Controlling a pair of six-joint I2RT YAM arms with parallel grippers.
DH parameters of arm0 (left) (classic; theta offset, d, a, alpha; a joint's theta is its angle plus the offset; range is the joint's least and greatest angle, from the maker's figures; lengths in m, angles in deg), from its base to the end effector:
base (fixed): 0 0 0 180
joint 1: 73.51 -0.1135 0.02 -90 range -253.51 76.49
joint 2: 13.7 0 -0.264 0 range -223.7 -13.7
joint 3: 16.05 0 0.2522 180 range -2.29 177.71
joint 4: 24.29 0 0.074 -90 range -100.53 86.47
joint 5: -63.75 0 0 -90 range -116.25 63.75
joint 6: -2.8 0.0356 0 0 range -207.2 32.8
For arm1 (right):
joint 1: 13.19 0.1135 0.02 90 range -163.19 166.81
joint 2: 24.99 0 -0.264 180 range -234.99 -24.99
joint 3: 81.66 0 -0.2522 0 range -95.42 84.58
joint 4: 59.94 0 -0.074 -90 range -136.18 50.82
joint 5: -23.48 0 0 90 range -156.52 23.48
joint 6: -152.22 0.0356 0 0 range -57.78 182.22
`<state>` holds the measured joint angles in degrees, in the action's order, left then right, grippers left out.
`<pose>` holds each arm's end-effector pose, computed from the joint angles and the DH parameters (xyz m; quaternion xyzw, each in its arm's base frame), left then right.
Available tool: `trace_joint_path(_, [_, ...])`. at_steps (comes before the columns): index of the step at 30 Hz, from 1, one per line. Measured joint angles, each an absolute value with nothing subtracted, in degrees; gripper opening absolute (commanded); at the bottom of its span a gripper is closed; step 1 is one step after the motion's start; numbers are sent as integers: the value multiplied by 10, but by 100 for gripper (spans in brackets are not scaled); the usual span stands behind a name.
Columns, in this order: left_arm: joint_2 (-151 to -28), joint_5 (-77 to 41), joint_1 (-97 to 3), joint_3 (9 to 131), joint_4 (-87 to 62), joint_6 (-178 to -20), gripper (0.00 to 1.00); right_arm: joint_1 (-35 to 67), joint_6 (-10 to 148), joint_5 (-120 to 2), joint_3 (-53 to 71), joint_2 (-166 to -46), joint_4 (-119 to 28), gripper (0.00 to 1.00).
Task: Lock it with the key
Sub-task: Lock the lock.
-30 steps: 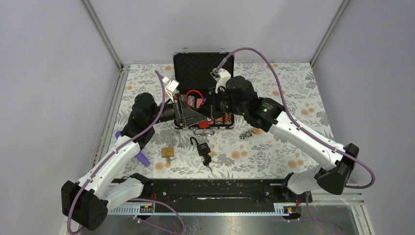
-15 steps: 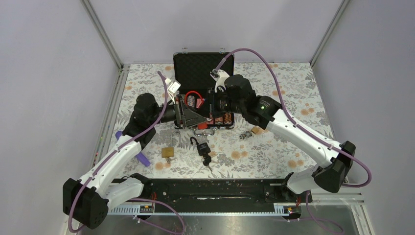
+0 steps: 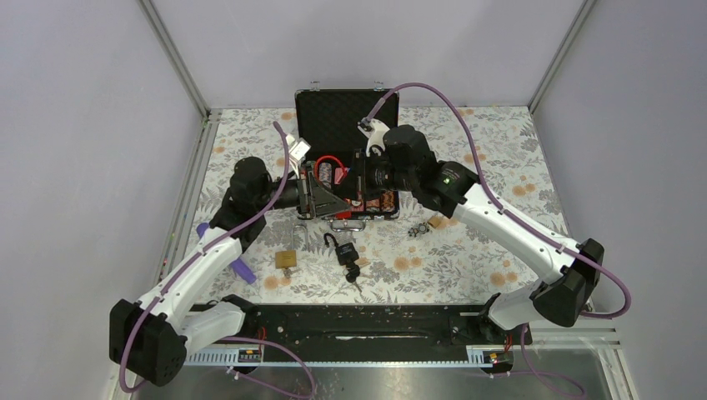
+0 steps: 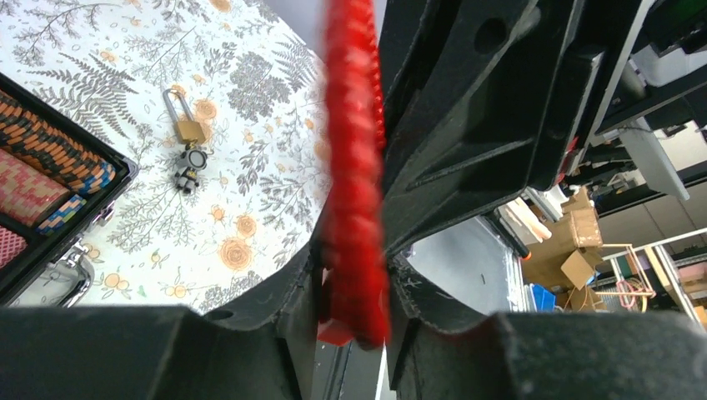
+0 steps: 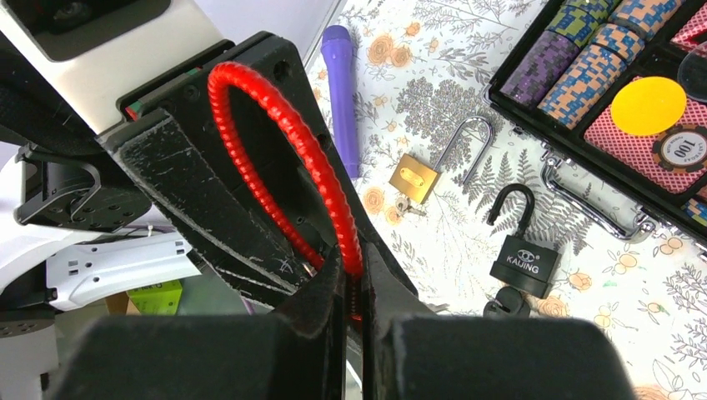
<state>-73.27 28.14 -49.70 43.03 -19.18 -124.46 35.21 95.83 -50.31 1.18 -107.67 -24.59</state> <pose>0.2013 -0.1204 0.3297 0.2277 0.6903 -0.5952 0.3426 0.2128 0.2546 0.3999 -0.1843 0.7982 0.4561 0.3477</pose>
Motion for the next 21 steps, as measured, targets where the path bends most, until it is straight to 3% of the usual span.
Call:
trace_joint_path(2, [-735,287,-499,430,-191,-1246,1,351,958,-499,12,-1077,-246,0])
trace_joint_path(3, [-736,289,-499,430,-192,-1247,0,351,958,-497,12,-1078,-246,3])
trace_joint_path(7, [-739,288,-502,430,-196,-1257,0,348,960,-492,5,-1084,-242,39])
trace_joint_path(10, [-742,290,-501,430,-199,-1265,0,344,964,-494,2,-1084,-248,57])
trace_joint_path(16, [-742,281,-496,437,-209,-1280,0,331,969,-507,18,-1071,-262,79])
trace_joint_path(21, [-742,243,-497,442,-227,-1311,0,312,985,-521,92,-993,-289,86])
